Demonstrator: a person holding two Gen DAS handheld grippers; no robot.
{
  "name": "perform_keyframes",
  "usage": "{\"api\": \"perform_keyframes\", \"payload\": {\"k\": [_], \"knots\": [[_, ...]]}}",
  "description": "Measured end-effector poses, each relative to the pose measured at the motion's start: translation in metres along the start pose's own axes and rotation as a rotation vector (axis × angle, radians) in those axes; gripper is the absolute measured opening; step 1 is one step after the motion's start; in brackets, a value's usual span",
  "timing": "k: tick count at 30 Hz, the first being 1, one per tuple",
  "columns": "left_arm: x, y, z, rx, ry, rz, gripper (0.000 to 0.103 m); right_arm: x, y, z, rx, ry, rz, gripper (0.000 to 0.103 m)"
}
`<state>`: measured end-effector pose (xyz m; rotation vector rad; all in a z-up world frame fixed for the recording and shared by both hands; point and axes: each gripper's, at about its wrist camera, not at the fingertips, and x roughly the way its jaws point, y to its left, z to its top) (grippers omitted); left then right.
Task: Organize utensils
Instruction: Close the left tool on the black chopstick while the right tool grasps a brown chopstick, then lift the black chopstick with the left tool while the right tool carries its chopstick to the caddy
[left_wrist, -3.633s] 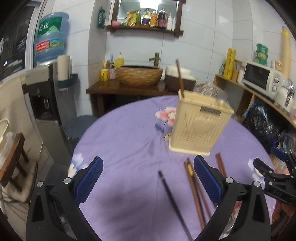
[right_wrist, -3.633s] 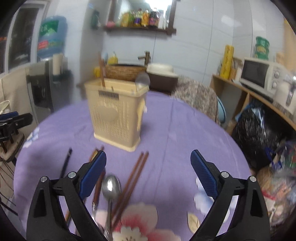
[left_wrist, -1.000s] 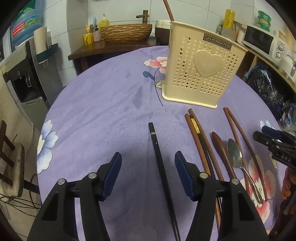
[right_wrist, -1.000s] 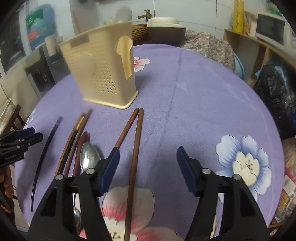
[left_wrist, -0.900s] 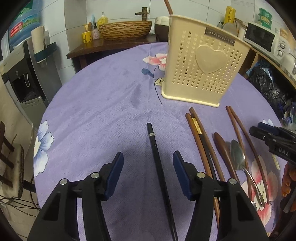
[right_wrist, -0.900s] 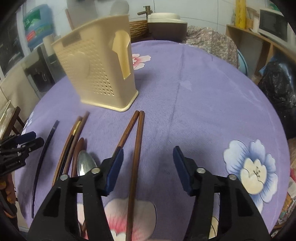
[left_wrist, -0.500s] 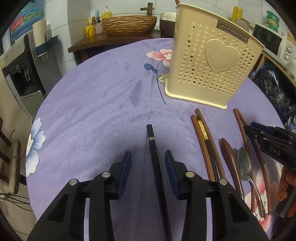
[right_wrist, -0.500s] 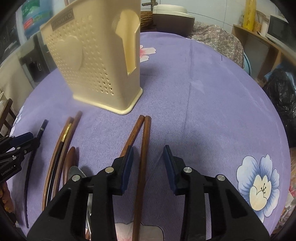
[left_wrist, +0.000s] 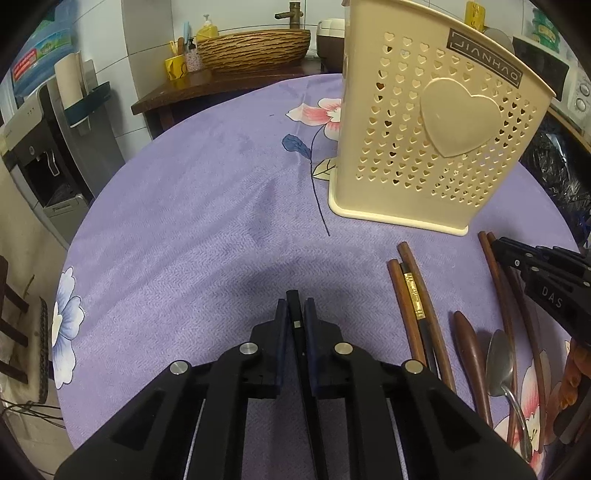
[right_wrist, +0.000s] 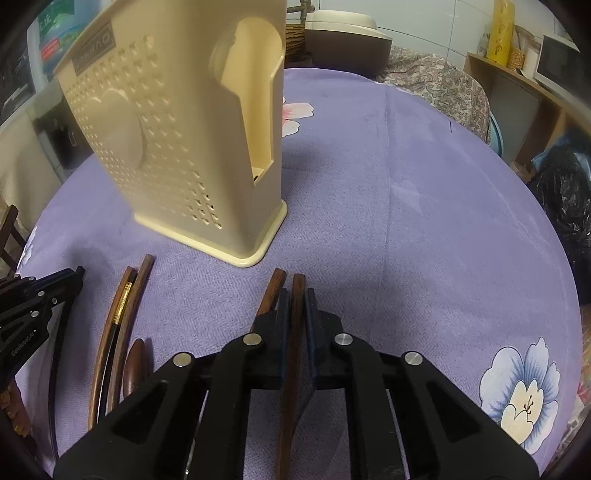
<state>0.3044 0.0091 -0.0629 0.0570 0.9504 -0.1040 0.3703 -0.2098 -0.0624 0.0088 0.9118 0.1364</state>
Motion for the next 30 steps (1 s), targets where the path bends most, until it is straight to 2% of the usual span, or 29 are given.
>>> {"api": "perform_keyframes", "payload": {"k": [6, 10, 16, 21, 23, 26, 30], "knots": [[-0.002, -0.002, 0.003, -0.020, -0.021, -0.035, 0.010, -0.006, -0.005, 0.002, 0.035, -0.030, 0.029, 0.008], [-0.024, 0.001, 0.008, -0.032, -0.085, -0.070, 0.010, -0.028, -0.012, 0.004, 0.053, -0.084, 0.060, 0.008], [-0.098, 0.009, 0.017, -0.043, -0.270, -0.143, 0.009, -0.100, -0.019, 0.006, 0.033, -0.239, 0.102, 0.008], [-0.160, 0.019, 0.022, -0.057, -0.421, -0.168, 0.009, -0.172, -0.024, 0.007, -0.003, -0.382, 0.115, 0.008], [-0.173, 0.019, 0.026, -0.062, -0.461, -0.163, 0.009, -0.194, -0.028, 0.008, 0.001, -0.425, 0.120, 0.008], [-0.181, 0.014, 0.030, -0.052, -0.483, -0.159, 0.009, -0.215, -0.026, 0.009, -0.023, -0.469, 0.096, 0.008], [-0.178, 0.014, 0.033, -0.053, -0.486, -0.158, 0.009, -0.219, -0.024, 0.009, -0.029, -0.470, 0.097, 0.008]]}}
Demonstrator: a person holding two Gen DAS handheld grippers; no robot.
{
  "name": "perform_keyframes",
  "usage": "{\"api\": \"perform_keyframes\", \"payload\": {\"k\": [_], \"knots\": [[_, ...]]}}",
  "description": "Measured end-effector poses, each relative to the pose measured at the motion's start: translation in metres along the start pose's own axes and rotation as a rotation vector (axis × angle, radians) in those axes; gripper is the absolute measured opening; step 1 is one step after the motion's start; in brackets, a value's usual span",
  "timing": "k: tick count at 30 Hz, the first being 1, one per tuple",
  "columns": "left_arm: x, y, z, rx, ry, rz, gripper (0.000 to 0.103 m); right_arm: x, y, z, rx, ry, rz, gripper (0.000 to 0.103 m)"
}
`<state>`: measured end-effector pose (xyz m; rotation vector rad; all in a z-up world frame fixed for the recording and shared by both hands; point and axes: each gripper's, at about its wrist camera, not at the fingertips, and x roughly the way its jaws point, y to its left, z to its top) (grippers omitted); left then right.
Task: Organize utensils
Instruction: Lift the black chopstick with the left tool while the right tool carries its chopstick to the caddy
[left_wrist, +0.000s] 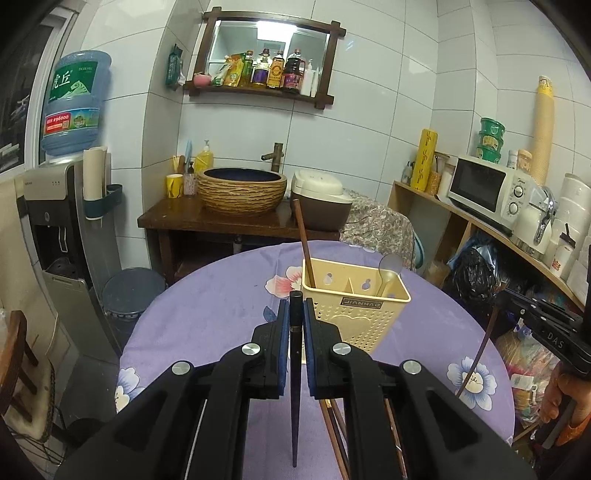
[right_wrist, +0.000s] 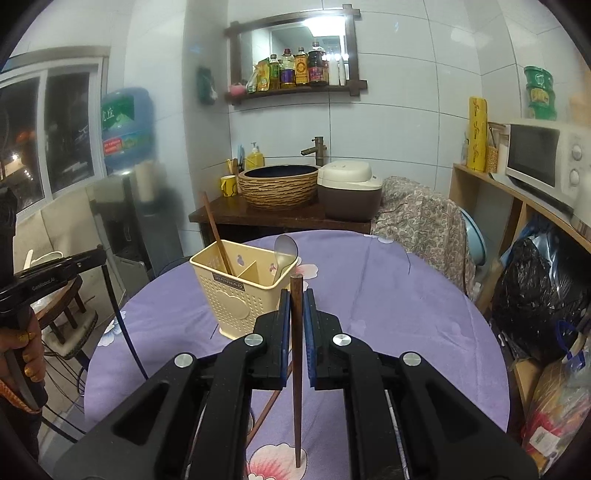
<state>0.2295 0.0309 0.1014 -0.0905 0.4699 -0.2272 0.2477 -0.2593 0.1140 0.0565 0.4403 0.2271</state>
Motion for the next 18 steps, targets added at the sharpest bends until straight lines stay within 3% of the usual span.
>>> {"api": "perform_keyframes", "payload": {"k": [11, 18], "knots": [[-0.008, 0.001, 0.009, -0.003, -0.024, -0.022, 0.009, -0.011, 0.004, 0.006, -0.027, -0.026, 0.034, 0.008], [-0.036, -0.005, 0.073, -0.013, -0.128, -0.099, 0.009, -0.031, 0.017, 0.065, -0.039, -0.119, 0.103, 0.008]]}}
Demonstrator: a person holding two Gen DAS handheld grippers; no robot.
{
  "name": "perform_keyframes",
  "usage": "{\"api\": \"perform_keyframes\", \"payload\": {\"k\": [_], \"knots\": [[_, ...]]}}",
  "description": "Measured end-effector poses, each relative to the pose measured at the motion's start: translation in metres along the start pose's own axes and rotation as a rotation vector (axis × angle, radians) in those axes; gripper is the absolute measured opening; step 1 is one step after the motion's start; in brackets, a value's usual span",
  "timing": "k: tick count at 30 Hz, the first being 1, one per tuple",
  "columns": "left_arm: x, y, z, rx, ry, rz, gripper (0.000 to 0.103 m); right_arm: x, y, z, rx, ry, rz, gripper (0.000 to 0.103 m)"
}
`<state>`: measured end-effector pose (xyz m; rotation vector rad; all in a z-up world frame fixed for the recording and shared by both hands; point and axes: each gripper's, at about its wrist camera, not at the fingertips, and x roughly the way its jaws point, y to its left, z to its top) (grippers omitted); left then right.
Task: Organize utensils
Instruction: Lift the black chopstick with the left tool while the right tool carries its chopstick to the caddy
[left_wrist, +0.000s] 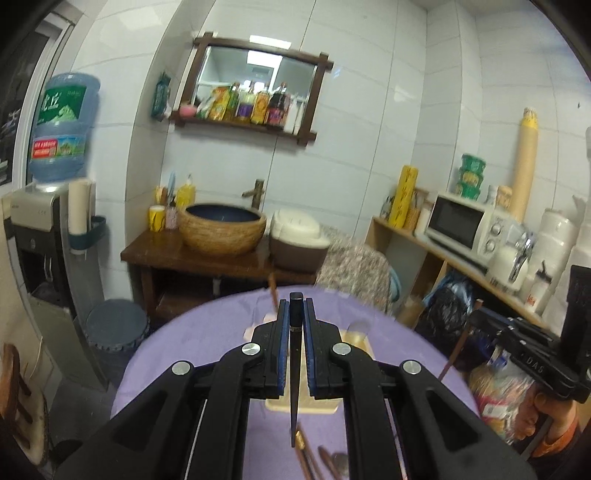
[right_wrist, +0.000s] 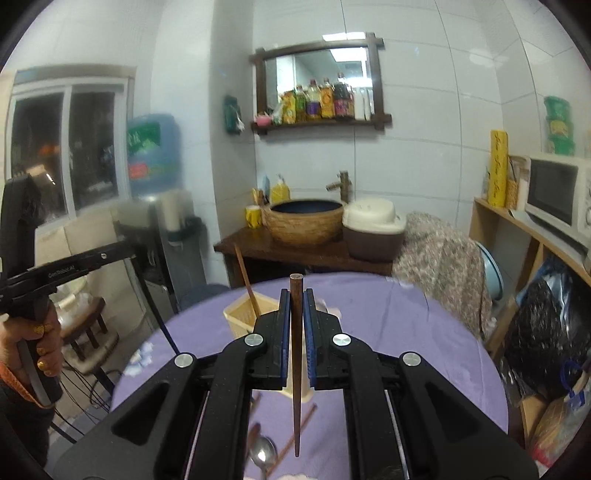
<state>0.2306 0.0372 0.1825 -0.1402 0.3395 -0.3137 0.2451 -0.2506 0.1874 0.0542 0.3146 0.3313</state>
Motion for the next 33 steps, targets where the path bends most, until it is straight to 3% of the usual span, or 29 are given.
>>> {"api": "perform_keyframes", "payload": {"k": [6, 11, 17, 24, 33], "knots": [[0.002, -0.017, 0.069, -0.010, -0.127, 0.000, 0.009, 0.000, 0.015, 0.082, 0.004, -0.141, 0.013, 0.008], [0.035, -0.024, 0.083, -0.011, -0.177, 0.064, 0.009, 0.035, 0.022, 0.109, 0.003, -0.167, -0.036, 0.008], [0.072, -0.022, 0.060, -0.015, -0.171, 0.084, 0.009, 0.091, 0.018, 0.076, 0.018, -0.091, -0.070, 0.008], [0.109, -0.008, 0.011, -0.024, -0.041, 0.086, 0.009, 0.128, 0.015, 0.023, 0.017, 0.008, -0.064, 0.008], [0.136, 0.004, -0.031, -0.033, 0.085, 0.089, 0.009, 0.141, 0.012, -0.002, 0.033, 0.038, -0.061, 0.008]]}}
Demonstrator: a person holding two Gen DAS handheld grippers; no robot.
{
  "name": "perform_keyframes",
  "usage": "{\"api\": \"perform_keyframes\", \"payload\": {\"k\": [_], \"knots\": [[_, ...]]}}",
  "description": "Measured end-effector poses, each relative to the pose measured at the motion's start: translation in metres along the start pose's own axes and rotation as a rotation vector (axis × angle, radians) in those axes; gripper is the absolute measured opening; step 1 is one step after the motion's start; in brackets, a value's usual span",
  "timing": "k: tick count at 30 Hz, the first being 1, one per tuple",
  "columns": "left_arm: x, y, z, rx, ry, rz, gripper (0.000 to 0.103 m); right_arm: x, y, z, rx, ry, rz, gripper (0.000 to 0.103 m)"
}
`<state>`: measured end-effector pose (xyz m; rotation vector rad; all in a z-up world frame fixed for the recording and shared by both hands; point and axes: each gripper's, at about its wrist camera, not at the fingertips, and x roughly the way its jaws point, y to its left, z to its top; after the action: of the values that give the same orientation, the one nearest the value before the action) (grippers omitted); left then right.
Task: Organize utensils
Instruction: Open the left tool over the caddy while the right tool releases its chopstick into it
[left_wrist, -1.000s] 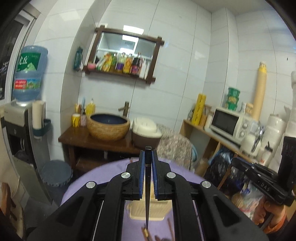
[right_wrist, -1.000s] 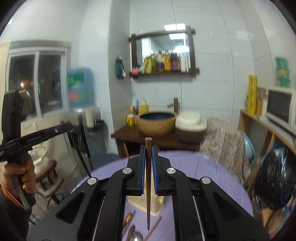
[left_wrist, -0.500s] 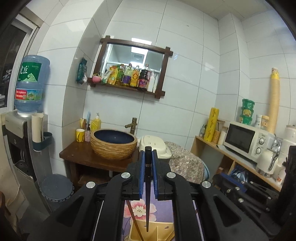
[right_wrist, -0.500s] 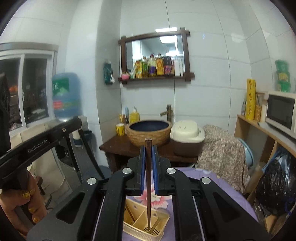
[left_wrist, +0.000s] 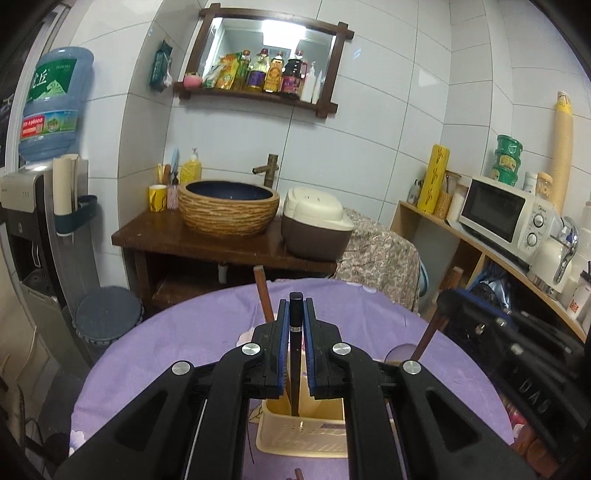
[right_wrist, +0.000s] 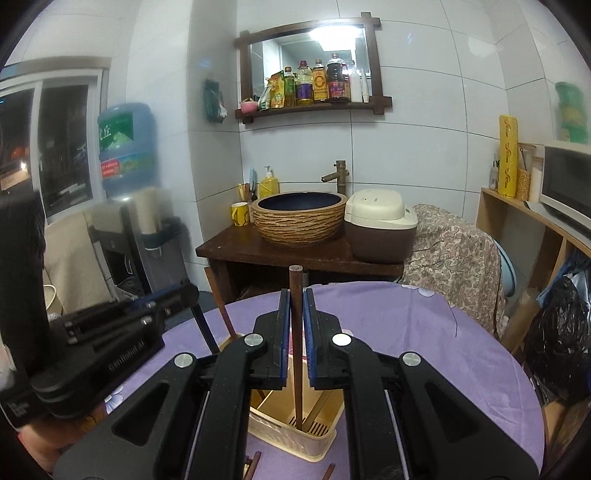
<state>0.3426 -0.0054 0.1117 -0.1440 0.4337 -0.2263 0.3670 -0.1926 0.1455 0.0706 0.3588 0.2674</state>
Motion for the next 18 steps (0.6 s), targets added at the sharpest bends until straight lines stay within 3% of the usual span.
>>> {"api": "perform_keyframes", "payload": {"k": [7, 8, 9, 11, 12, 13, 15, 18], "knots": [[-0.001, 0.000, -0.001, -0.001, 0.005, -0.008, 0.012, -0.001, -0.002, -0.001, 0.002, -0.003, -0.016, 0.009], [-0.004, 0.000, 0.000, -0.005, 0.003, -0.009, 0.022, -0.002, -0.003, -0.002, 0.002, -0.008, -0.015, 0.009], [-0.006, 0.000, -0.001, -0.006, -0.001, -0.011, 0.044, -0.004, -0.003, -0.003, 0.001, -0.011, -0.020, 0.013], [-0.016, -0.001, -0.001, -0.011, -0.028, -0.012, 0.061, -0.006, -0.005, -0.006, -0.004, -0.018, -0.038, 0.042], [-0.020, -0.001, -0.001, -0.009, -0.038, -0.012, 0.062, -0.008, -0.005, -0.007, -0.004, -0.028, -0.048, 0.066], [-0.023, -0.001, -0.002, -0.004, -0.043, -0.011, 0.063, -0.011, -0.006, -0.008, -0.003, -0.041, -0.063, 0.070], [-0.034, -0.002, -0.005, 0.004, -0.053, -0.011, 0.076, -0.020, -0.008, -0.011, -0.006, -0.074, -0.080, 0.073], [-0.053, 0.000, -0.018, 0.026, -0.072, -0.013, 0.086, -0.036, -0.009, -0.020, -0.018, -0.100, -0.113, 0.088]]}}
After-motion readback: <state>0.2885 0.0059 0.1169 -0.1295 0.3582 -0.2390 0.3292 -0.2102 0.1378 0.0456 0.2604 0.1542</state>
